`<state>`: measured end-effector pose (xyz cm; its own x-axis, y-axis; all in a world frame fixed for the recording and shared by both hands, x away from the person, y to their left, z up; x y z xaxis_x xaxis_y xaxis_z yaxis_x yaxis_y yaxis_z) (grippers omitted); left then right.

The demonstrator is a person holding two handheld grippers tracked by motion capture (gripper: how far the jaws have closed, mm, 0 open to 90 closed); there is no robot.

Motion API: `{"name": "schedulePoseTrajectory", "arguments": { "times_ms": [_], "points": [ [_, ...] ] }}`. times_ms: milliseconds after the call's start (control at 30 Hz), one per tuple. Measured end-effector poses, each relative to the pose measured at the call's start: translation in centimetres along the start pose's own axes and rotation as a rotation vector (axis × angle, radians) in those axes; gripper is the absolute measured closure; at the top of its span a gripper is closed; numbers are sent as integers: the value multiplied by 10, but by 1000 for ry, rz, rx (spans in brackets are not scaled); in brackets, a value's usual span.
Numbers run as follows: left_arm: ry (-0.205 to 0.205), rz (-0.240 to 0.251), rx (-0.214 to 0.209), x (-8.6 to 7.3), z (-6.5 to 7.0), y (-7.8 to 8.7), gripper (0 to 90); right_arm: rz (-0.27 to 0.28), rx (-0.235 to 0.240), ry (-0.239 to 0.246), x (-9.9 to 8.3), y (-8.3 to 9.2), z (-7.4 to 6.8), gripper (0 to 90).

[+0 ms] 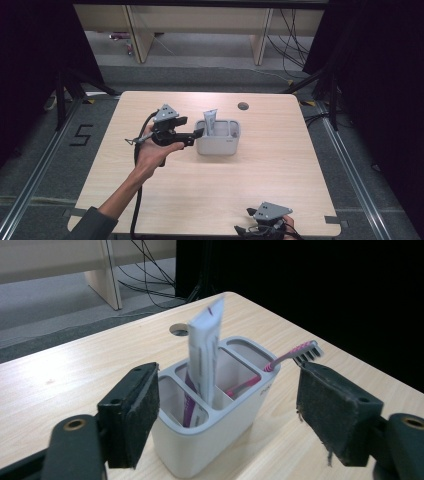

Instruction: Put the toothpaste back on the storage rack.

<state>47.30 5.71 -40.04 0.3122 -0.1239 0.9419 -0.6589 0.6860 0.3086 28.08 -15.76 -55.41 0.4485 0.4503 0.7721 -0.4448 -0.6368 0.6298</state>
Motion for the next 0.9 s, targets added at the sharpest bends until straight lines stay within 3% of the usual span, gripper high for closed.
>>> {"name": "schedulePoseTrajectory", "arguments": {
  "times_ms": [200, 267, 367, 900],
  "points": [
    [3, 13, -21, -7, 3, 12, 212, -1, -6, 11, 0, 1, 1, 304],
    [-2, 10, -30, -12, 4, 17, 206, -8, -2, -14, 0, 1, 0, 304],
    [-8, 0, -43, -18, 6, 21, 199, -8, -3, -15, 0, 1, 0, 304],
    [-17, 18, -58, -42, 11, 51, 167, -2, -1, -17, 0, 1, 0, 304]
  ]
}}
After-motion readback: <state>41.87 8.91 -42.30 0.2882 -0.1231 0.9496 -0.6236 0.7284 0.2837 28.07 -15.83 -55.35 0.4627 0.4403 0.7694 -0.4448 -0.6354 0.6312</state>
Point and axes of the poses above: each handheld gripper's, and its own axes: y roughly backward along the jaws, x roughly out of its top, z roughly to its right, the point moved 8 cm from there along -y, roughly forward along the jaws, and after that the axes turned 4 degrees about z, right-handed, at the moved point
